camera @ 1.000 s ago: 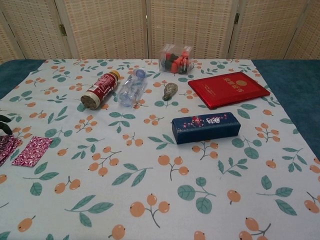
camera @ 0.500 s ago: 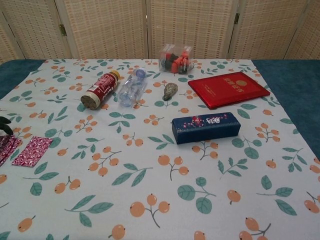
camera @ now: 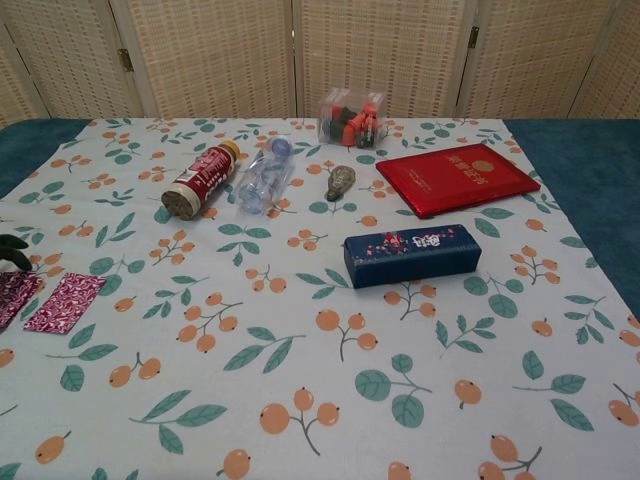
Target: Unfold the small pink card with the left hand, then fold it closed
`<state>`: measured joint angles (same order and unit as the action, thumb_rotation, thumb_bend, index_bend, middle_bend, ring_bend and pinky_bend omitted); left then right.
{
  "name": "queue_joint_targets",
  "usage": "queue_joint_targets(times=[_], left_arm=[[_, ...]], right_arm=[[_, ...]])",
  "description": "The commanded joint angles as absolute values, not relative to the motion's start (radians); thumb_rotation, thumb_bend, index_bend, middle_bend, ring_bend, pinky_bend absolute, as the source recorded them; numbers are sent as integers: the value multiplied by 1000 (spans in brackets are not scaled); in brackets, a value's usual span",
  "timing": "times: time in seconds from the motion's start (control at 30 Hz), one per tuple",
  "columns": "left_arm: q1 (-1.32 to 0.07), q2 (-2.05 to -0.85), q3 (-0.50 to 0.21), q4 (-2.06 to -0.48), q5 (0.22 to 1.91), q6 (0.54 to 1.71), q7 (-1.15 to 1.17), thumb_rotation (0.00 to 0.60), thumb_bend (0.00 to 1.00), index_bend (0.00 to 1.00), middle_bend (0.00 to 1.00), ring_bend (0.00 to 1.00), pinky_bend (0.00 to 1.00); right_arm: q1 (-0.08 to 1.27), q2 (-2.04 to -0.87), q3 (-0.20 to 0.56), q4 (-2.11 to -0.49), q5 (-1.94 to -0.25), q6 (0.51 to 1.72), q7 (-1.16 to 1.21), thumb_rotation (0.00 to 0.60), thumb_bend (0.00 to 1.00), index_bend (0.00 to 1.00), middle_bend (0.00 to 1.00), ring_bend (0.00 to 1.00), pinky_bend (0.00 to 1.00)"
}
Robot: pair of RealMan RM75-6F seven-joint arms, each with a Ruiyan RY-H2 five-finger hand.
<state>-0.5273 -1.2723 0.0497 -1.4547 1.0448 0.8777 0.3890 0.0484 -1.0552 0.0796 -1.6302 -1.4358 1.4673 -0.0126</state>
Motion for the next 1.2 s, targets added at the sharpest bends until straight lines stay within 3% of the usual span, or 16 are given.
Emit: queue_joint_targets(times=[0.03, 0.47, 0.73, 1.2], left_arm=[[-527, -1273, 49, -1453, 1043, 876, 390, 600, 352, 167, 0, 0, 0], [-526, -1266, 46, -1485, 1045, 890, 412, 600, 340, 93, 0, 0, 0], [-537, -1274, 43, -1545, 1093, 908, 434, 600, 340, 107, 0, 0, 0], [-583, -1336, 35, -1559, 986, 902, 581, 600, 340, 127, 0, 0, 0]], right_arm=[[48, -1056, 79, -1630, -1436, 1468, -12, 600, 323, 0, 0, 0, 0], [45, -1055, 78, -1631, -1434, 1468, -11, 600, 323, 0, 0, 0, 0], [45, -1056, 78, -1624, -1434, 1467, -3, 600, 323, 0, 0, 0, 0], [40, -1059, 78, -1596, -1423, 1461, 28, 600, 323, 0, 0, 0, 0]])
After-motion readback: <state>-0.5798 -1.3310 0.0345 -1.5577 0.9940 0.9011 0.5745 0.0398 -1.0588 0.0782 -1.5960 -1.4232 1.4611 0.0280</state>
